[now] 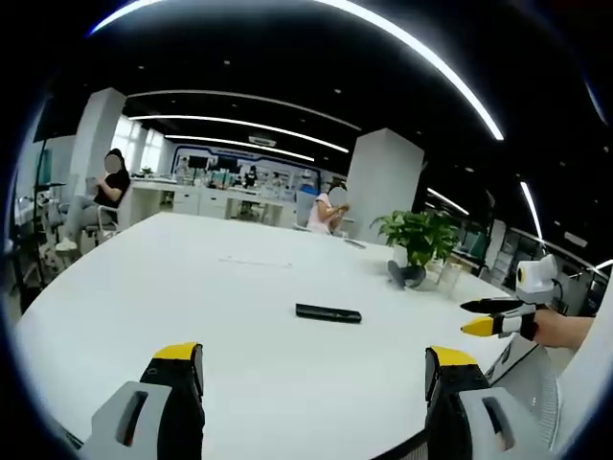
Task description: Press the specified remote control buttons in sequence, fully releasing each button before pressing the next.
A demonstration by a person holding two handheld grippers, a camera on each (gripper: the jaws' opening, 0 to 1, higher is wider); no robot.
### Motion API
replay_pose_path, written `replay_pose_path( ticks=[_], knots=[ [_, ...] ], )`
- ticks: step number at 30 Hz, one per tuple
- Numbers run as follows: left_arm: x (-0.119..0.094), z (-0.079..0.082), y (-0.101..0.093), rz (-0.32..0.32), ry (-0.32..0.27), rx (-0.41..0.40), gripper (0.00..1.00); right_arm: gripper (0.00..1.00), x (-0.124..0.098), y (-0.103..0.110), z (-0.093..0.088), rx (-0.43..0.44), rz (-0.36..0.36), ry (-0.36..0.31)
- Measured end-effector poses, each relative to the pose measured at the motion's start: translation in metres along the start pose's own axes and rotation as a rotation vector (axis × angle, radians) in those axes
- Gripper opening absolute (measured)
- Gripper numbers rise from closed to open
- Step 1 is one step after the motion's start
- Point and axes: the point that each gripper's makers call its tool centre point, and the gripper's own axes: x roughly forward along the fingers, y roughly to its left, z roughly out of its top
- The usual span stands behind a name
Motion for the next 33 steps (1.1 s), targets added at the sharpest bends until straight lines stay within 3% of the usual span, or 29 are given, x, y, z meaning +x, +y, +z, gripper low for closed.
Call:
replay_pose_path(
  ticks=[20, 33],
  knots=[
    [0.005, -0.008, -0.001, -0.029, 0.044, 0.014, 0.99, 0.82, -0.015, 0.003, -0.009, 0.028, -0.020, 0.012],
    [0.015, -0.016, -0.005, -0.075, 0.105, 0.043, 0.99, 0.81, -0.030, -0.019, -0.015, 0.056, -0.083, 0.004]
  ],
)
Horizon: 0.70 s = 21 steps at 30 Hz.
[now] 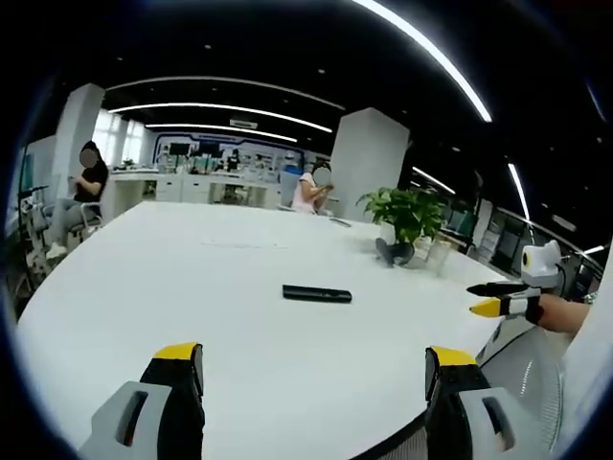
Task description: Press the specified remote control buttons in sequence, fully releasing each button before pressing the next.
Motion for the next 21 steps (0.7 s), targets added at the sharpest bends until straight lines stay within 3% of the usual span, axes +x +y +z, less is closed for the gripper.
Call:
replay_pose_path(
  ticks=[10, 18, 21],
  knots=[
    [0.021, 0.015, -0.008, -0.061, 0.010, 0.026, 0.99, 0.75, -0.010, -0.006, 0.003, -0.012, -0.031, -0.014],
    [0.049, 0.009, -0.008, -0.137, 0.090, 0.040, 0.99, 0.72, -0.013, -0.003, 0.001, -0.015, -0.044, -0.017],
    [0.061, 0.001, -0.006, -0.178, 0.162, 0.098, 0.99, 0.70, -0.014, -0.001, 0.002, -0.016, -0.049, -0.015]
  ],
)
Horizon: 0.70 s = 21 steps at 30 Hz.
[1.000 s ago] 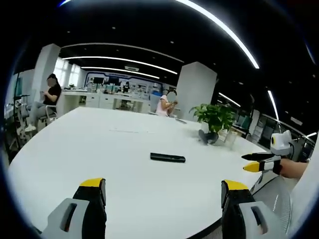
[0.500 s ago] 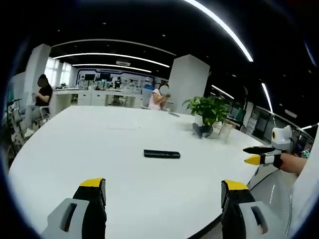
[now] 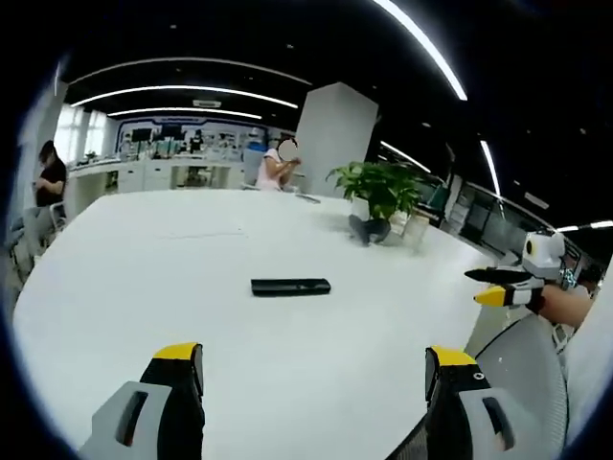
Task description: Press the specified remote control buttons in sequence, fully releasing each button before pressing the next.
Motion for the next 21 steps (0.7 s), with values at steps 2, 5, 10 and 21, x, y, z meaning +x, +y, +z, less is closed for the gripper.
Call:
replay_pose_path(
  ticks=[2, 5, 10, 21],
  knots=[
    [0.007, -0.002, 0.003, -0.011, 0.021, 0.016, 0.99, 0.69, 0.000, 0.000, 0.001, 0.003, -0.003, 0.000],
    [0.016, -0.006, 0.007, -0.033, 0.053, 0.019, 0.99, 0.69, 0.000, 0.000, 0.000, -0.002, -0.010, 0.010],
    [0.031, -0.016, 0.011, -0.060, 0.117, 0.049, 0.99, 0.68, 0.001, -0.002, 0.001, -0.021, -0.021, 0.023],
    [0.059, -0.034, 0.021, -0.118, 0.235, 0.109, 0.98, 0.62, 0.003, -0.002, 0.002, -0.033, -0.015, 0.031]
  ],
)
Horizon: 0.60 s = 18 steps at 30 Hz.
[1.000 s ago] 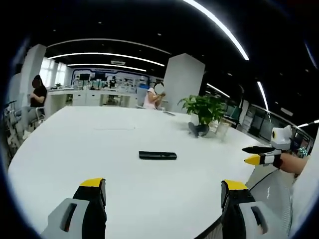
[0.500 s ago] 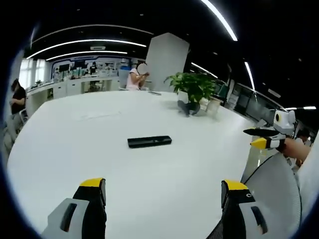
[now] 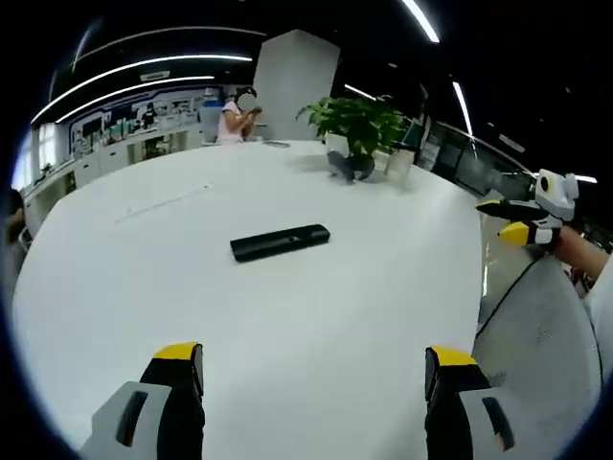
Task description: Press the specified remote control buttons in sequence, fully releasing each button before pressing the next.
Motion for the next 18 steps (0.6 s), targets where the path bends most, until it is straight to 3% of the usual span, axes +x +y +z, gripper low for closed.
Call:
replay_pose_path(
  ticks=[4, 7, 18],
  knots=[
    [0.011, -0.002, 0.005, -0.025, 0.029, 0.006, 0.97, 0.62, 0.001, 0.001, -0.004, 0.004, 0.006, 0.016],
    [0.021, -0.005, 0.008, -0.052, 0.089, 0.058, 0.97, 0.62, 0.002, 0.002, -0.007, 0.001, 0.012, 0.032],
    [0.057, 0.009, 0.035, -0.081, 0.182, 0.161, 0.96, 0.61, 0.003, 0.004, -0.014, -0.001, 0.028, 0.061]
  ],
)
